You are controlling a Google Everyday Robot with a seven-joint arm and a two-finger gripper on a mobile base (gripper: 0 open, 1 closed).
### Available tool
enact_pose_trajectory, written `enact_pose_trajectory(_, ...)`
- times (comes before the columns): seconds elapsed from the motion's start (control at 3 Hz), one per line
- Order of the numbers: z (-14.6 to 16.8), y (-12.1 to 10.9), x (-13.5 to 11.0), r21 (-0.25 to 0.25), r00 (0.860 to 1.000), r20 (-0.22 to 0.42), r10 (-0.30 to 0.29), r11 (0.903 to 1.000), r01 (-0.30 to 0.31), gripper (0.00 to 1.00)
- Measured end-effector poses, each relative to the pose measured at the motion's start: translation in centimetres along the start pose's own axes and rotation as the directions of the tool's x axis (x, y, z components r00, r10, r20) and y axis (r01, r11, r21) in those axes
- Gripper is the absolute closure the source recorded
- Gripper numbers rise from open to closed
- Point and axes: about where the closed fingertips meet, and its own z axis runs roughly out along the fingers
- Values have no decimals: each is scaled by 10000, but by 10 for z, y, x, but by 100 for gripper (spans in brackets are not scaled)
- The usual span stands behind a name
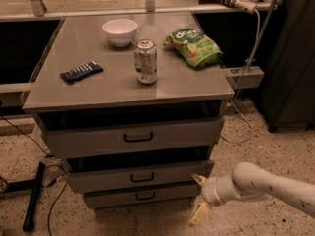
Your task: Close middle drawer
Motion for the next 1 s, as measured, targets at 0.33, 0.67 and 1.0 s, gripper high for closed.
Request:
enact_pose_trajectory(0.33, 12, -37, -11, 275, 9999, 40, -131, 9995, 130, 0)
enact_pose_trajectory(0.67, 27, -69, -20, 387, 9999, -104, -89, 9992, 93, 0)
enact_pose_trajectory(1.0, 27, -69, -20, 386, 9999, -104, -89, 9992, 93, 0)
